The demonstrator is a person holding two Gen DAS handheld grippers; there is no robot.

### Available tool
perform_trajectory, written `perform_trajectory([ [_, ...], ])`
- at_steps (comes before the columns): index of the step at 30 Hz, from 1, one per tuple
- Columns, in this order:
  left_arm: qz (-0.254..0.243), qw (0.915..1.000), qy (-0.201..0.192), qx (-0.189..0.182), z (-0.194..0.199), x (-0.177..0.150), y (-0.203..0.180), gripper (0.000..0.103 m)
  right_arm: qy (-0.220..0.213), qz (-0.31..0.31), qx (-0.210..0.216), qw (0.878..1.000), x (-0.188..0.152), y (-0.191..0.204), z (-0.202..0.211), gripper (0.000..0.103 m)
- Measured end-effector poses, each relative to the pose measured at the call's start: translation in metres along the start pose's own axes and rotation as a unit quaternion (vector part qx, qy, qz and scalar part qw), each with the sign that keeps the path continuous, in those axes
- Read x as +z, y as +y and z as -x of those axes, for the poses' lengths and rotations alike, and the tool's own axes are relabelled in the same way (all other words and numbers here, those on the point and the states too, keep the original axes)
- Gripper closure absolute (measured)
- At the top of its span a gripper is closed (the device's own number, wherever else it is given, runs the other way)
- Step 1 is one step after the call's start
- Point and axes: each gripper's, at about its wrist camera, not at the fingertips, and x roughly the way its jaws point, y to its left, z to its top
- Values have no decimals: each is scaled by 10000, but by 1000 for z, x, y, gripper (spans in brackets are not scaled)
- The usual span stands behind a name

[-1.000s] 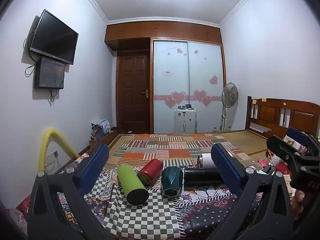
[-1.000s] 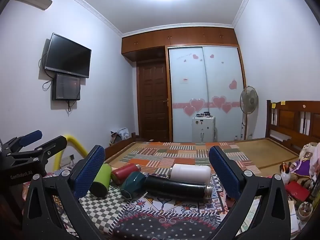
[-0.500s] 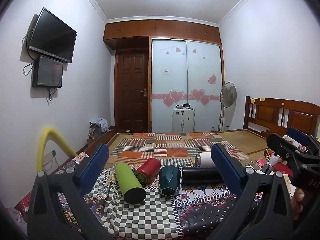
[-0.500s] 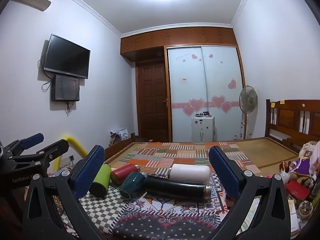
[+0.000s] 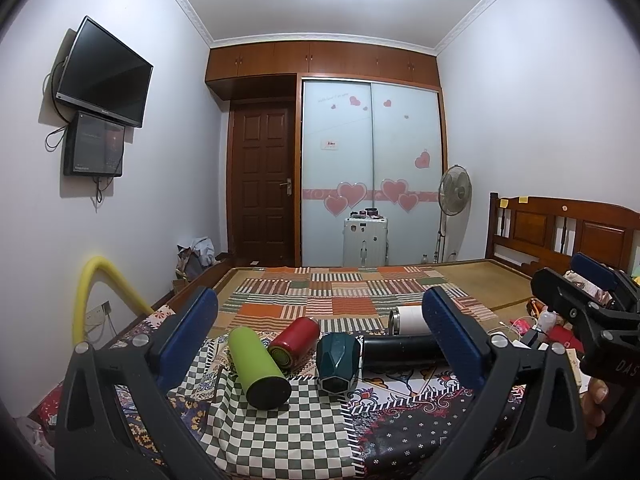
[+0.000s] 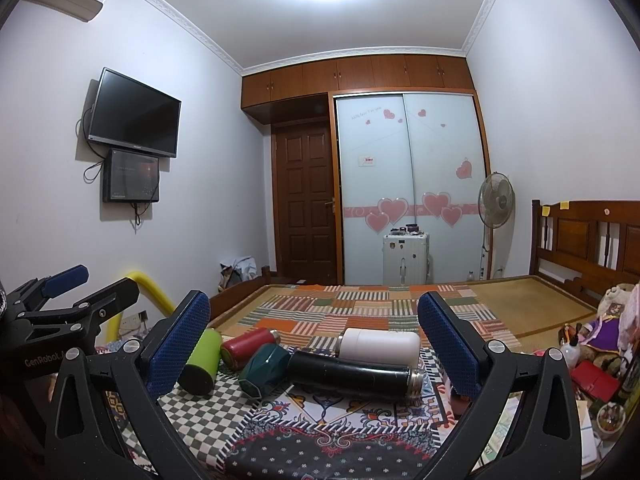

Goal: Flip cup upright

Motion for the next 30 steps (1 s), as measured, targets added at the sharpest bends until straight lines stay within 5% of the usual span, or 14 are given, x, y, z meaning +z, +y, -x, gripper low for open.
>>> perform_trajectory([
  [30, 18, 10000, 7, -16, -2, -1, -1, 0, -1, 15, 10, 10000, 2, 0, 0, 0],
])
